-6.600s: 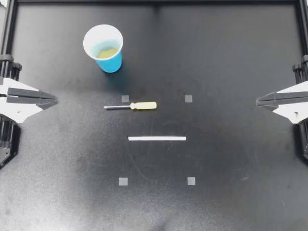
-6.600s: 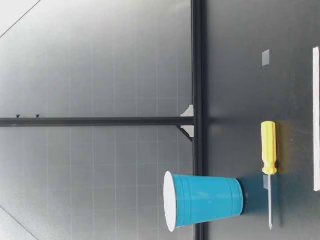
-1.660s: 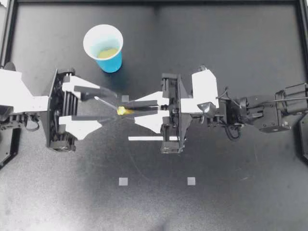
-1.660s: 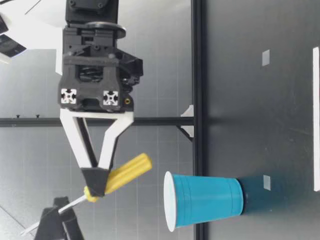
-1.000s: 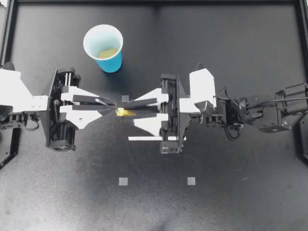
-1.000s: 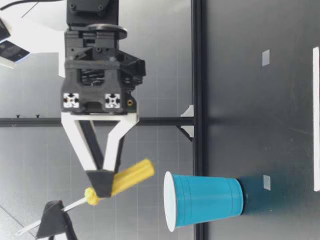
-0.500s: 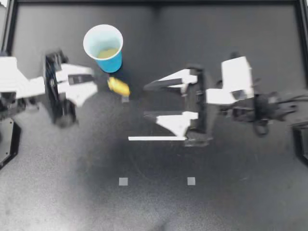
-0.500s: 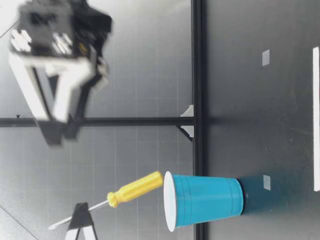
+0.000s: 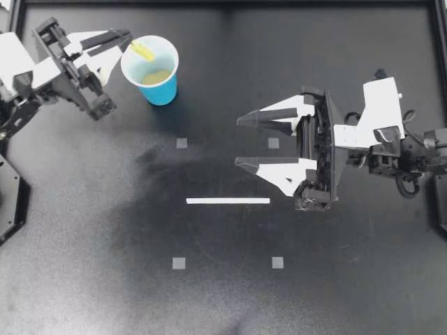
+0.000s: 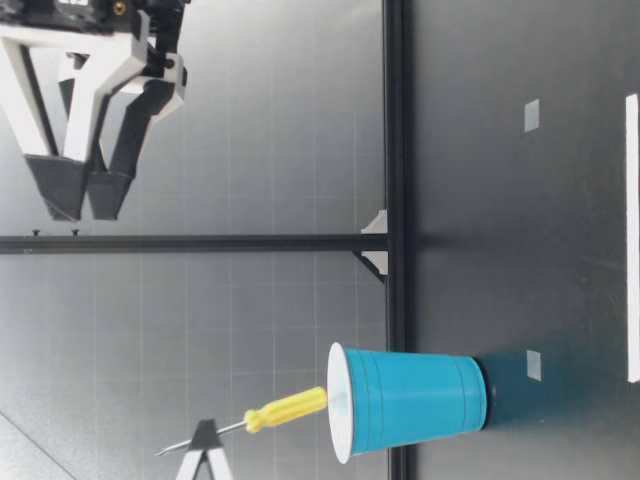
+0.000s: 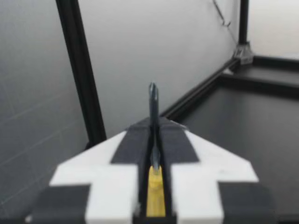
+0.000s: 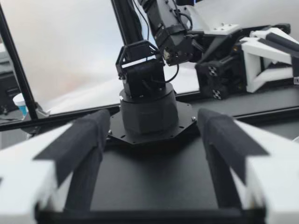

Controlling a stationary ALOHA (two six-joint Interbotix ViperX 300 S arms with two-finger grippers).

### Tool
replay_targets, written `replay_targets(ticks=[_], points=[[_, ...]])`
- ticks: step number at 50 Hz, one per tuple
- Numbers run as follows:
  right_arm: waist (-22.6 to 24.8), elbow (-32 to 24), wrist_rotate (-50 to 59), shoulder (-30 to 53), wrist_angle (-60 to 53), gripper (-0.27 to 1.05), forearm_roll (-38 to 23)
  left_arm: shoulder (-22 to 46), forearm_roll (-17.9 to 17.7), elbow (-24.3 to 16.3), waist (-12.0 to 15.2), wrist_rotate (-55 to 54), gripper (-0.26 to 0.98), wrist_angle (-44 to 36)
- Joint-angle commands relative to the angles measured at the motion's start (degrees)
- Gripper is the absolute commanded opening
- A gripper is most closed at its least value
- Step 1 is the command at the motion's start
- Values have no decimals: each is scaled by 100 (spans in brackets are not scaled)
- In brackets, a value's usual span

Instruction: Pick up the screwdriver with the right arm, hand it over to the left arm then place it into the cup.

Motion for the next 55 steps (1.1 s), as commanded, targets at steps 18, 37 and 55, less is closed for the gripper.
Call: replay_targets(ticks=[18, 37, 55], points=[[-35, -62, 18, -26, -105, 71, 0, 439, 18, -343, 53, -79, 45, -237], [-35, -79, 9, 26, -105, 71, 0, 167, 255, -343, -141, -387, 53, 0], [-35, -105, 0, 141, -105, 70, 9, -246, 1248, -264, -1134, -1318, 53, 281]])
